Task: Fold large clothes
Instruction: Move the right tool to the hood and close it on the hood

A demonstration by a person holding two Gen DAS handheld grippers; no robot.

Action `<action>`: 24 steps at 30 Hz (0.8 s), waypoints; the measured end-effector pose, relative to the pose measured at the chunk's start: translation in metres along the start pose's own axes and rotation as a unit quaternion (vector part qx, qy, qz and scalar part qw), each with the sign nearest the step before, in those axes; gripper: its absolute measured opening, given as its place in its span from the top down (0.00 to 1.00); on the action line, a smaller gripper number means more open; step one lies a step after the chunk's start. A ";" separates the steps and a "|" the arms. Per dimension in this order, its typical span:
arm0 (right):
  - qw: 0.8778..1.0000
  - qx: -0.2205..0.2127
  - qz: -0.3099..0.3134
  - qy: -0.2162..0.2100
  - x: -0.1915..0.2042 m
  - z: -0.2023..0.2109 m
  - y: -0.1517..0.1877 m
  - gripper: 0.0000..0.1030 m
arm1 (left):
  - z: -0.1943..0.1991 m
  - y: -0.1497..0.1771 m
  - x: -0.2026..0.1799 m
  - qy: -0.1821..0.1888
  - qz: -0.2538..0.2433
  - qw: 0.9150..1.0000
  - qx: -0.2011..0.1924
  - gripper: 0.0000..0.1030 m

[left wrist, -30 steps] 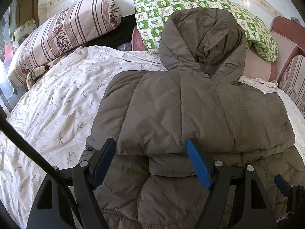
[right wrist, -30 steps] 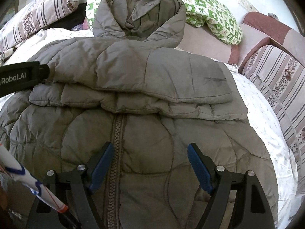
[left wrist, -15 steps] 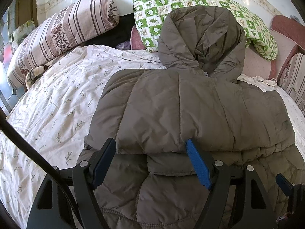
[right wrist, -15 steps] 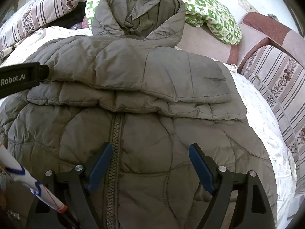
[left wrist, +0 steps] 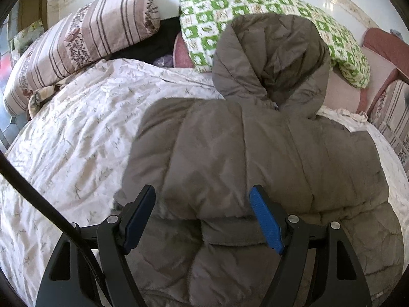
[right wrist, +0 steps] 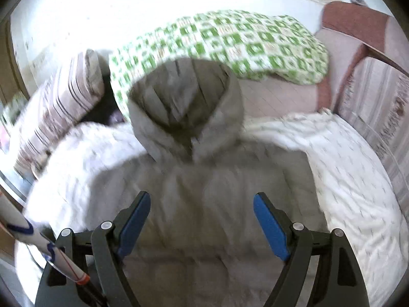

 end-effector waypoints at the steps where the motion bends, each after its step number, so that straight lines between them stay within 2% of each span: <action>1: 1.000 0.002 -0.011 -0.017 0.006 0.000 -0.016 0.16 | 0.001 -0.002 0.004 -0.003 0.005 1.000 -0.003 0.26; 3: 0.998 0.005 -0.044 -0.045 0.011 -0.005 -0.055 0.16 | 0.005 -0.006 0.013 -0.012 0.015 1.000 -0.013 0.26; 11: 0.986 0.003 -0.146 -0.079 0.017 -0.057 -0.166 0.16 | 0.016 -0.020 0.028 -0.025 0.031 0.998 -0.043 0.26; 14: 0.984 0.006 -0.163 -0.070 0.018 -0.085 -0.191 0.16 | 0.014 -0.022 0.031 -0.024 0.033 0.998 -0.042 0.26; 16: 0.986 0.009 -0.159 -0.047 0.018 -0.103 -0.200 0.16 | 0.012 -0.023 0.033 -0.022 0.037 0.998 -0.041 0.26; 18: 0.985 0.018 -0.164 -0.048 0.018 -0.122 -0.206 0.18 | 0.010 -0.022 0.034 -0.017 0.040 0.998 -0.037 0.26; 19: 0.985 0.019 -0.168 -0.044 0.016 -0.131 -0.209 0.25 | 0.008 -0.022 0.034 -0.015 0.042 0.998 -0.036 0.26; 20: 0.985 0.019 -0.168 -0.035 0.014 -0.138 -0.211 0.36 | 0.007 -0.022 0.033 -0.013 0.042 0.998 -0.034 0.26; 22: 0.985 0.023 -0.172 -0.021 0.006 -0.154 -0.213 0.50 | 0.004 -0.022 0.033 -0.013 0.040 0.999 -0.031 0.26; 23: 0.984 0.028 -0.174 -0.019 0.002 -0.161 -0.211 0.69 | 0.003 -0.021 0.031 -0.012 0.039 0.999 -0.030 0.26; 24: 0.984 0.029 -0.174 -0.029 0.000 -0.167 -0.209 0.84 | 0.001 -0.021 0.030 -0.012 0.037 0.999 -0.028 0.26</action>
Point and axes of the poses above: each gripper's, at about its wrist camera, not at the fingertips, and z roughly against the way its jaws point, x to its left, y to its underside, the point moved 9 cm from there along -z, roughly the way its jaws point, and after that the axes turned 4 degrees about x, right-handed, at the moved point
